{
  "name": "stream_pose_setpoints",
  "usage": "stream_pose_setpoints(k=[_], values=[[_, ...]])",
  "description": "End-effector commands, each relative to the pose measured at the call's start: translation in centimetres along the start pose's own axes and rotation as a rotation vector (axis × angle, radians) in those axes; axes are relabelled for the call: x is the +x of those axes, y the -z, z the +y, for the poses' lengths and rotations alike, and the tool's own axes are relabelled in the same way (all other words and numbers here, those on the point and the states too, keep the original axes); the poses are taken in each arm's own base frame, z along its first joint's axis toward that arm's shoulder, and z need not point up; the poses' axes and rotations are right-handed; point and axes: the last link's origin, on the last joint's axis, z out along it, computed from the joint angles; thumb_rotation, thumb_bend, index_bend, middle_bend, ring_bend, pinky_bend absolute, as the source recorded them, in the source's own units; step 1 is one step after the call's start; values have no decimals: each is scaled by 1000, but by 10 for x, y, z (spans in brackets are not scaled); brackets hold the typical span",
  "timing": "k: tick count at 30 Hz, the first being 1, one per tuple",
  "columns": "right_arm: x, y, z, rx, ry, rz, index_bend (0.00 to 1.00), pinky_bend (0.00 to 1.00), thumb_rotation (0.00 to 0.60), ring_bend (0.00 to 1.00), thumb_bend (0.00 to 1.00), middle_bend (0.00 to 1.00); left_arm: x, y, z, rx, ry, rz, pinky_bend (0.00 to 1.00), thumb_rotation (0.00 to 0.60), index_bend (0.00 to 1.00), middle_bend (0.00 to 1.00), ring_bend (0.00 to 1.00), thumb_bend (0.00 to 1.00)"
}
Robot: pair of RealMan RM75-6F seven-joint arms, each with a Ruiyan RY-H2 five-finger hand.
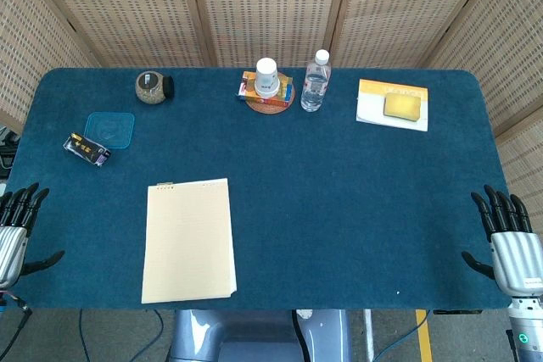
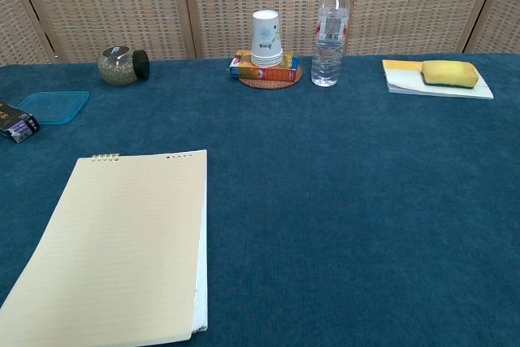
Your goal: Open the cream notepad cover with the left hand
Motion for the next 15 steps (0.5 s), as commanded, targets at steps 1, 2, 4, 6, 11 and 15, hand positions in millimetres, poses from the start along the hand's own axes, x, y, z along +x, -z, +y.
stream_pose_setpoints(k=[1,2,4,6,11,15], values=[[0,0,0,0,0,2,0,0,600,0,0,0,0,1,0,1,-1,4,0,600,0,0,0,0],[1,1,0,0,0,3,0,0,600,0,0,0,0,1,0,1,-5,6,0,600,0,0,0,0],[1,1,0,1,1,4,0,0,600,0,0,0,0,1,0,-1,-6,5,0,600,0,0,0,0],[0,1,-1,0,2,3,0,0,600,0,0,0,-1,1,2,-14,-3,-1,0,600,0,0,0,0],[-1,1,-3,6,1,-4,0,0,600,0,0,0,-14,7,19,-140,19,-54,0,600,0,0,0,0],[-3,1,-2,1,2,-14,0,0,600,0,0,0,-42,21,52,-385,0,-134,0,600,0,0,0,0]])
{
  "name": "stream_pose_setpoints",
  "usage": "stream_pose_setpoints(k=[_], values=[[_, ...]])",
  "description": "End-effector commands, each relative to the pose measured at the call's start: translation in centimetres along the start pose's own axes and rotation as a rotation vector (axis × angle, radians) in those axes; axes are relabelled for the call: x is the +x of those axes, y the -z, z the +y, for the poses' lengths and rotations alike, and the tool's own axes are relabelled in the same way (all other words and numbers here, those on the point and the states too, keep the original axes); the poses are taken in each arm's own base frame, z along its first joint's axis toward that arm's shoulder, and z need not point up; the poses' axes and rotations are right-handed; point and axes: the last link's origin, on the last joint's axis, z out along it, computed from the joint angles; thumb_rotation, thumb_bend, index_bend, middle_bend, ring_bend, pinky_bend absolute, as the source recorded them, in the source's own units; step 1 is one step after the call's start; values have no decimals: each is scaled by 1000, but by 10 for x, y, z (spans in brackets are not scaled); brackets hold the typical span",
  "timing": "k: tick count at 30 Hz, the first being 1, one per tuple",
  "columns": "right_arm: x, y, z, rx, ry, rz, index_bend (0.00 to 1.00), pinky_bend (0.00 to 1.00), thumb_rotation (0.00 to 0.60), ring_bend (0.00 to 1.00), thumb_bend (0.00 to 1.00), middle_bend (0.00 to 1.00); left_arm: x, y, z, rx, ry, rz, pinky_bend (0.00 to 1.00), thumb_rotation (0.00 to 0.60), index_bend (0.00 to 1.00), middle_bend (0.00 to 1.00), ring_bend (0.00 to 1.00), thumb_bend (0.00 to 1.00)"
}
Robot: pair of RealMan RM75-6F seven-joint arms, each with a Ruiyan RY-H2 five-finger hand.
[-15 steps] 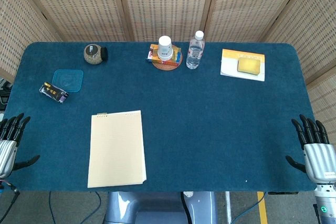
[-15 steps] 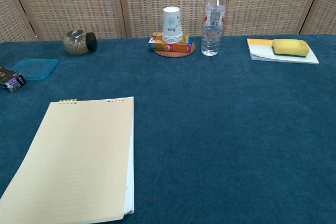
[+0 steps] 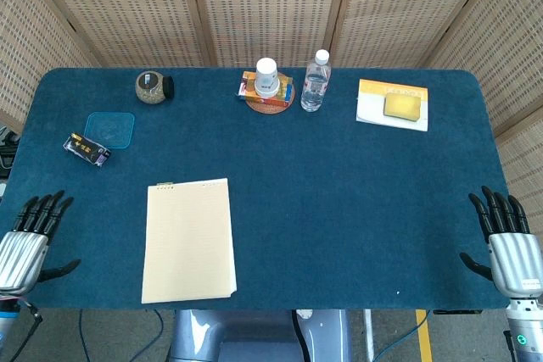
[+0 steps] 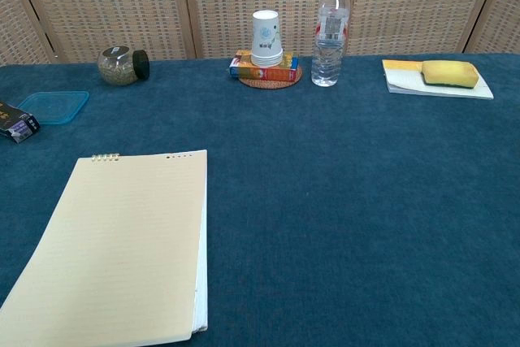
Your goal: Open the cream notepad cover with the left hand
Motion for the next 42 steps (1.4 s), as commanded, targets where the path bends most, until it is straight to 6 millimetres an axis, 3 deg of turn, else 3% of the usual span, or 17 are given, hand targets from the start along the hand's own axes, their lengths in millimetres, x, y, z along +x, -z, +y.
stream_pose_setpoints(k=[1,4,9,12,30,42], values=[[-1,0,1,-5,-3,-6,0,0,600,0,0,0,-35,9,37,-265,-19,-96,0,600,0,0,0,0],[0,-1,1,-4,-2,-5,0,0,600,0,0,0,-53,10,52,-364,-35,-128,0,600,0,0,0,4],[0,0,1,-3,-5,-6,0,0,600,0,0,0,-84,10,71,-480,-90,-201,0,600,0,0,0,173],[1,0,2,-8,-7,-5,0,0,600,0,0,0,-93,9,74,-488,-100,-218,0,600,0,0,0,189],[3,-2,6,-20,-18,-5,0,0,600,0,0,0,-122,0,79,-493,-113,-247,0,600,0,0,0,191],[3,-2,7,-23,-19,-6,0,0,600,0,0,0,-128,-6,82,-489,-113,-262,0,600,0,0,0,194]])
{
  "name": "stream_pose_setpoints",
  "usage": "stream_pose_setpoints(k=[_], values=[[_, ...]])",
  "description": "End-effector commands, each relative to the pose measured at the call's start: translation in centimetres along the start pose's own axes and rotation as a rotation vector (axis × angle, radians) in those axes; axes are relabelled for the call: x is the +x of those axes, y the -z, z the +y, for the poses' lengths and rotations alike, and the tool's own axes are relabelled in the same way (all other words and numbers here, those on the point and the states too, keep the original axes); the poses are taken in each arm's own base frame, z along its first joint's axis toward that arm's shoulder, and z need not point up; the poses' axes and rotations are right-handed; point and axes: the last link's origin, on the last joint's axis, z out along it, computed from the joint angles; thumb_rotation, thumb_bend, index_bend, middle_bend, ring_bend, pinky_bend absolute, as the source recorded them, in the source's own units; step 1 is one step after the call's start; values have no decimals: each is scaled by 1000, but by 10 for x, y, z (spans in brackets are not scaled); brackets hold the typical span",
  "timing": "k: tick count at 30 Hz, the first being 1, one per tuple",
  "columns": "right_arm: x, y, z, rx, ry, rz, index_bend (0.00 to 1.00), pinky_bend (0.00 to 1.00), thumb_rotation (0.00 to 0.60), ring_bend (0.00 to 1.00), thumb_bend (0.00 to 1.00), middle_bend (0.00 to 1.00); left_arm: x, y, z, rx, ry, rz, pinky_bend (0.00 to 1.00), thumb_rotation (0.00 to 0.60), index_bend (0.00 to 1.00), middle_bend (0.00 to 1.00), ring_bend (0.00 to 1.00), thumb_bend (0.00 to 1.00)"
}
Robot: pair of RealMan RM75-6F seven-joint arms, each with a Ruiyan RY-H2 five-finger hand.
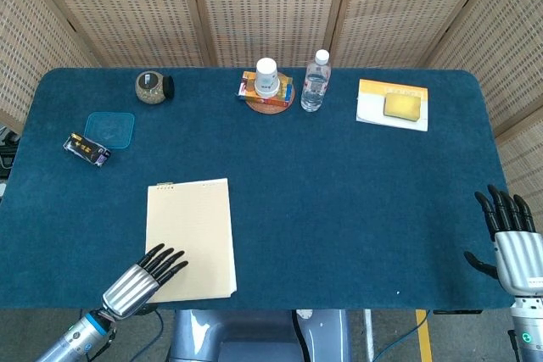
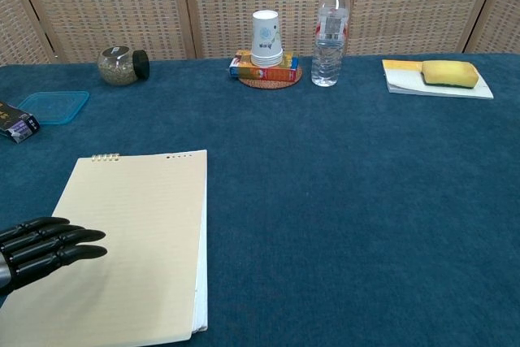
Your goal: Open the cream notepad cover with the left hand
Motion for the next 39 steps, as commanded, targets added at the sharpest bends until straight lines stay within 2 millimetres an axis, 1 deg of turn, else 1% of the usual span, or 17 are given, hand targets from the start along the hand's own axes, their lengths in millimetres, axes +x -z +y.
stream_pose_setpoints(k=[1,5,14,18,23,32,36,39], values=[[0,0,0,0,1,0,0,0,600,0,0,0,1,-1,0,2,0,4,0,600,0,0,0,198],[0,0,1,-2,0,-2,0,0,600,0,0,0,2,-1,-2,5,0,8,0,600,0,0,0,223],[1,-1,2,-7,-7,-2,1,0,600,0,0,0,4,-1,-4,13,1,9,0,600,0,0,0,226],[0,-1,1,-3,-6,-6,1,0,600,0,0,0,3,-2,-4,14,-2,5,0,600,0,0,0,277],[-1,-1,1,-3,-8,-9,1,0,600,0,0,0,4,-2,-5,17,0,8,0,600,0,0,0,308],[-1,-1,1,-5,-14,-12,1,0,600,0,0,0,5,-4,-9,30,-2,10,0,600,0,0,0,310],[0,-1,2,-5,-16,-11,0,0,600,0,0,0,10,-9,-12,43,-5,26,0,600,0,0,0,311],[1,-1,2,-7,-18,-8,1,0,600,0,0,0,18,-15,-14,48,-8,54,0,600,0,0,0,312]])
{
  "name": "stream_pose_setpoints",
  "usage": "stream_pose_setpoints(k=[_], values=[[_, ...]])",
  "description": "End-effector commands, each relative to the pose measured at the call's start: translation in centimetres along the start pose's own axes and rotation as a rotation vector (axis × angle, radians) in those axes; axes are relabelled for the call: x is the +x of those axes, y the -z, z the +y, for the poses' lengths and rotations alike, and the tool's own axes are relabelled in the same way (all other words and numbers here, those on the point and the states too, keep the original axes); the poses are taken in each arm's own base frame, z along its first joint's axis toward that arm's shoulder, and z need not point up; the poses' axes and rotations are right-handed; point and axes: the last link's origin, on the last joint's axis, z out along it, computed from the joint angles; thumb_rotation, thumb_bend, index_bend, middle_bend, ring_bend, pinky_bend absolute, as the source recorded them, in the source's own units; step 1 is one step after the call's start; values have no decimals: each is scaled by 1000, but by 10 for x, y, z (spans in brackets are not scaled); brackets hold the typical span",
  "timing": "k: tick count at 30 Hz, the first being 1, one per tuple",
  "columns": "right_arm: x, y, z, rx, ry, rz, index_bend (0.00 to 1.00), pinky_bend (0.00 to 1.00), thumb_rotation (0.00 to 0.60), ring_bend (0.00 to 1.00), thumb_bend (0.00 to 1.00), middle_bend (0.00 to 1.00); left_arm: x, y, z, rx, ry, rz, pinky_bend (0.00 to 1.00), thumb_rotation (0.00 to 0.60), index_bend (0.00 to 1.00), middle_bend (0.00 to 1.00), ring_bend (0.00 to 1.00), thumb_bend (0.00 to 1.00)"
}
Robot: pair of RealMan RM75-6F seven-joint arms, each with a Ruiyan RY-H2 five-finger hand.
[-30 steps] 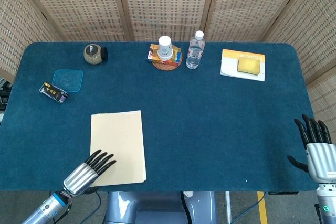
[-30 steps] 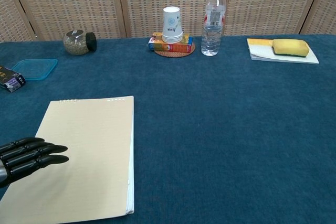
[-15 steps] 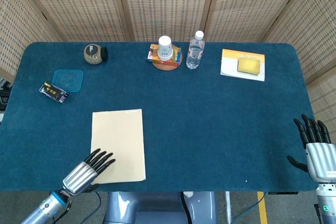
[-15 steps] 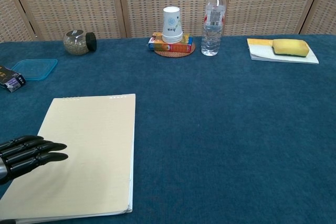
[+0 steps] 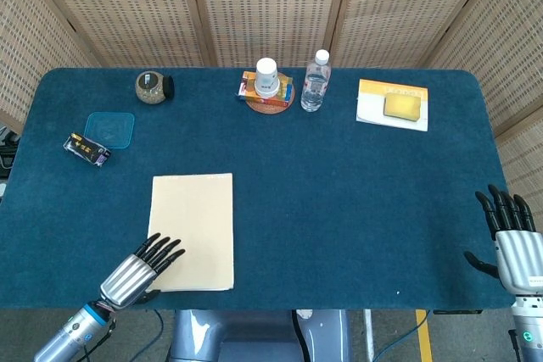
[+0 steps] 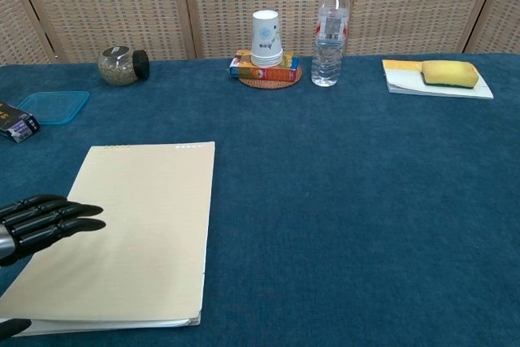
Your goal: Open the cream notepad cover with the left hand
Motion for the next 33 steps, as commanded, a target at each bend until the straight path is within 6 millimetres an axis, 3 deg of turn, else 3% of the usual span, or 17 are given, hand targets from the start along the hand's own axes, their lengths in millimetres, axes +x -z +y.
stream_pose_setpoints(k=[1,9,15,26,33], values=[[0,0,0,-1,-1,1,1,0,600,0,0,0,9,-6,-2,7,-1,27,0,600,0,0,0,312],[1,-1,2,-7,-5,-1,5,0,600,0,0,0,36,-32,-12,61,23,79,0,600,0,0,0,312],[1,-1,3,-12,-7,-1,8,0,600,0,0,0,26,-39,-21,92,38,-3,0,600,0,0,0,312],[3,-2,5,-18,-14,0,13,0,600,0,0,0,16,-24,-22,68,29,-87,0,600,0,0,0,312],[3,-1,4,-17,-16,0,21,0,600,0,0,0,11,-26,-23,74,20,-101,0,600,0,0,0,315]])
